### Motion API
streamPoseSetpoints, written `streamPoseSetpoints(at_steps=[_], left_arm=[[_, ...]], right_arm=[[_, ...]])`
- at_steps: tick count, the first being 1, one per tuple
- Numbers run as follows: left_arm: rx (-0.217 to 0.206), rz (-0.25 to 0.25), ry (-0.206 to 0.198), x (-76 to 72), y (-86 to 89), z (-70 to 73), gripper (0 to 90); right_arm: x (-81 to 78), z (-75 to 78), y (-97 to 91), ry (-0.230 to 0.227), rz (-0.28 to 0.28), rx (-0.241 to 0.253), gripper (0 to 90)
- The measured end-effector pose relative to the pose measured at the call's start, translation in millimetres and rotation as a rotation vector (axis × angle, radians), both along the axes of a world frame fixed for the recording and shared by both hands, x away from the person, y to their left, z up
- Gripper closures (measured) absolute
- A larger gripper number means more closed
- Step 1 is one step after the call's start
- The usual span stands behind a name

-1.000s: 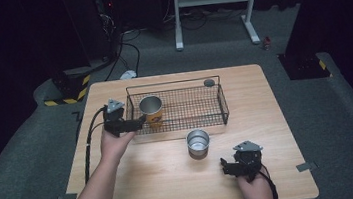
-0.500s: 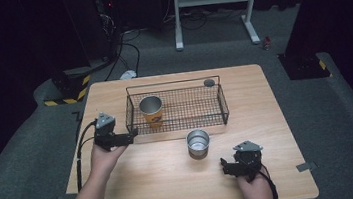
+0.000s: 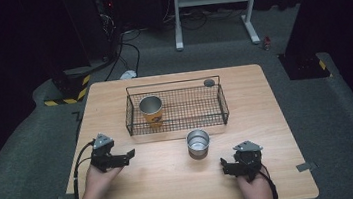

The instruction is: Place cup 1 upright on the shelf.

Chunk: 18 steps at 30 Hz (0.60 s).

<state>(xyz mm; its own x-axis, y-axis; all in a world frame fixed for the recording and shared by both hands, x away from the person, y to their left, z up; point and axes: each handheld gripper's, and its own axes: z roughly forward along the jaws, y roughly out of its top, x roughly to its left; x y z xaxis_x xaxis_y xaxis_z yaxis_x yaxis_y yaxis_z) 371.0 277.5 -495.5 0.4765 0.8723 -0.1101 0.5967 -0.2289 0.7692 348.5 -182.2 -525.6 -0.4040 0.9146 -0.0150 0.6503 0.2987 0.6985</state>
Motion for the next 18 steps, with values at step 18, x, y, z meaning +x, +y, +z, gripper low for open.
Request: streamPoseSetpoints(at_steps=[18], left_arm=[[0.143, 0.016, 0.019, -41.6, -9.8, -35.2, 3.0]], right_arm=[[-1.1, 0.3, -1.2, 0.005, 0.024, 0.001, 8.7]])
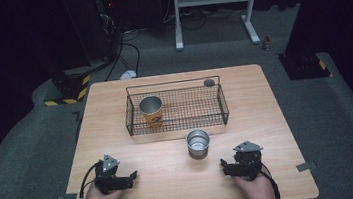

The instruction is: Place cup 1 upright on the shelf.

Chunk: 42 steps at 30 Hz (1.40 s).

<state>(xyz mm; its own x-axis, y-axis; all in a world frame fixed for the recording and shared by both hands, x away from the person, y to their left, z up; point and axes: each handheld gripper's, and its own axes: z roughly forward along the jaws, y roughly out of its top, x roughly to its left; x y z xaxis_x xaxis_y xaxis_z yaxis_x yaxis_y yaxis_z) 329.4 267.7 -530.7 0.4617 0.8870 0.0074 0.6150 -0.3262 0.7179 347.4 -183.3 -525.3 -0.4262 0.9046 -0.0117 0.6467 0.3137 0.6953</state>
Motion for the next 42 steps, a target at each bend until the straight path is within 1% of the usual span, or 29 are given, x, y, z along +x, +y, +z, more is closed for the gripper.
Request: streamPoseSetpoints(at_steps=[5, 8, 9, 12, 14, 16, 18, 21, 22, 23, 26, 32, 33, 39, 42], left_arm=[[0.004, 0.003, 0.004, 0.0, -0.6, 0.1, 2.6], [0.006, 0.003, 0.005, 0.1, -0.6, 0.3, 2.6], [0.006, 0.002, 0.003, 0.1, -0.5, 0.3, 2.6], [0.005, 0.004, 0.006, 1.1, -1.4, 0.2, 1.9], [0.007, 0.001, 0.007, 2.0, -2.4, 0.1, 1.4], [0.004, -0.006, 0.010, 2.6, -4.4, 0.2, 1.4], [0.008, -0.017, 0.004, 3.3, -8.1, 0.2, 1.4], [0.001, -0.008, 0.008, 3.7, -14.7, 0.1, 1.3], [0.009, -0.010, 0.005, 4.5, -16.7, 0.2, 1.1], [0.007, -0.005, 0.011, 4.8, -18.6, 0.2, 0.4], [-0.001, -0.002, 0.012, 5.2, -20.1, 0.0, 0.1], [-0.001, -0.002, 0.012, 5.3, -20.2, -0.1, 0.1], [-0.001, -0.002, 0.012, 5.4, -20.2, -0.1, 0.1], [0.002, 0.005, 0.016, 6.1, -20.8, 0.3, 0.0], [0.002, 0.005, 0.015, 6.1, -20.9, 0.2, 0.0]], right_arm=[[-1.1, 0.4, 0.5, -0.001, -0.003, -0.002, 9.8], [-1.7, 1.3, 1.9, -0.003, 0.004, -0.006, 10.0], [-2.5, 1.6, 2.6, -0.002, 0.003, -0.002, 10.0], [-5.0, 3.9, 3.3, -0.024, 0.012, 0.011, 10.1], [-6.9, 5.1, 4.4, -0.029, 0.014, 0.017, 10.0], [-8.8, 6.0, 5.6, -0.034, 0.014, 0.038, 9.9], [-10.8, 7.0, 7.2, -0.043, 0.015, 0.056, 9.8], [-13.3, 9.0, 9.6, -0.053, 0.011, 0.069, 9.6], [-14.3, 9.8, 10.5, -0.061, 0.014, 0.071, 9.7], [-14.9, 10.4, 11.4, -0.068, 0.021, 0.074, 9.7], [-17.1, 12.0, 14.5, -0.083, 0.030, 0.079, 9.7], [-18.6, 14.7, 20.2, -0.086, 0.041, 0.081, 9.8], [-18.7, 15.2, 20.9, -0.090, 0.047, 0.076, 9.8], [-19.9, 18.4, 26.8, -0.106, 0.060, 0.091, 10.6], [-19.7, 19.7, 31.4, -0.101, 0.060, 0.095, 10.7]])
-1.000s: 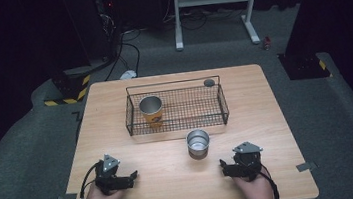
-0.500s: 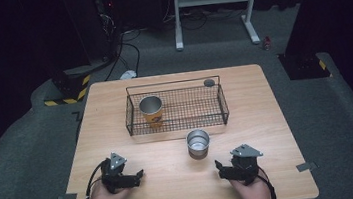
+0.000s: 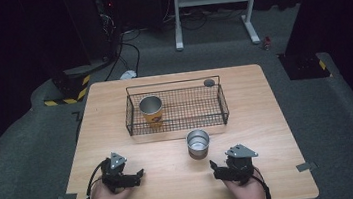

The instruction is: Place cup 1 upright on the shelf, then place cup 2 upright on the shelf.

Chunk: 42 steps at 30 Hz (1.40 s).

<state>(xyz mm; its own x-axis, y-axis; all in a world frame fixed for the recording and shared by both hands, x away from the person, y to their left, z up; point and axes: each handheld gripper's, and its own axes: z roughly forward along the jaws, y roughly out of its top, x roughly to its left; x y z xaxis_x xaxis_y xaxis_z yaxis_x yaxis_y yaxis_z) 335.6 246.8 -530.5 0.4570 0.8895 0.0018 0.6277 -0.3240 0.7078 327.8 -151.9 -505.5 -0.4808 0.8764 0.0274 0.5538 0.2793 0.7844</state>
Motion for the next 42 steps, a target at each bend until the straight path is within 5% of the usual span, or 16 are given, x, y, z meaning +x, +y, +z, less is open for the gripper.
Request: streamPoseSetpoints(at_steps=[16, 42], left_arm=[[0.000, 0.000, 0.000, 0.0, 0.0, 0.0, 0.1], [-0.001, 0.002, -0.003, -0.2, 0.0, -0.1, 0.1]], right_arm=[[3.6, 4.0, 16.3, -0.029, 0.026, -0.028, 10.6], [33.5, 4.1, 59.3, -0.032, 0.023, 0.046, 10.0]])
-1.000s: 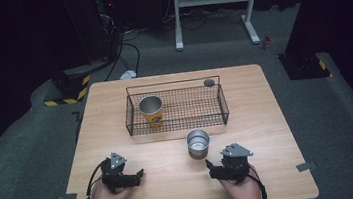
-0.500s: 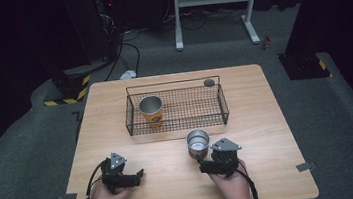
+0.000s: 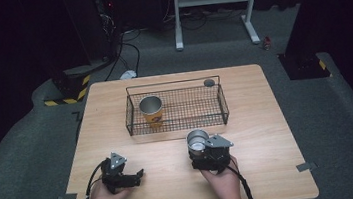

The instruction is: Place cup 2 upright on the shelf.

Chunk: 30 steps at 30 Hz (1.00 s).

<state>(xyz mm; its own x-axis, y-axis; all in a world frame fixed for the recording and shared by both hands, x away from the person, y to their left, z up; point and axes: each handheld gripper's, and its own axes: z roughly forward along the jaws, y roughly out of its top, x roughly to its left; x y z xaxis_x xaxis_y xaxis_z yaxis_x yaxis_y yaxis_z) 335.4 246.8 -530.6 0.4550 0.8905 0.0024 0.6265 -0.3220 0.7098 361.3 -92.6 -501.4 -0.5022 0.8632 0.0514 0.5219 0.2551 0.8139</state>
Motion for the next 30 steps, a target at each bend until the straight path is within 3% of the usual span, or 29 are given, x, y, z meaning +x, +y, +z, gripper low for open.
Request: streamPoseSetpoints(at_steps=[3, 8, 21, 30], left_arm=[[0.000, 0.000, 0.000, 0.0, 0.0, 0.0, 0.1], [0.000, 0.000, 0.001, 0.0, 0.0, 0.0, 0.1], [0.000, 0.000, -0.002, 0.1, 0.0, -0.1, 0.2], [-0.001, 0.001, -0.001, 0.0, -0.1, -0.1, 0.2]], right_arm=[[2.3, -2.2, 2.9, -0.002, -0.009, -0.005, 10.1], [3.3, -0.6, 5.4, -0.046, -0.004, -0.003, 12.6], [2.9, 0.6, 3.8, -0.064, -0.002, 0.006, 18.4], [4.1, 12.9, -1.8, -0.092, -0.004, 0.003, 18.5]])
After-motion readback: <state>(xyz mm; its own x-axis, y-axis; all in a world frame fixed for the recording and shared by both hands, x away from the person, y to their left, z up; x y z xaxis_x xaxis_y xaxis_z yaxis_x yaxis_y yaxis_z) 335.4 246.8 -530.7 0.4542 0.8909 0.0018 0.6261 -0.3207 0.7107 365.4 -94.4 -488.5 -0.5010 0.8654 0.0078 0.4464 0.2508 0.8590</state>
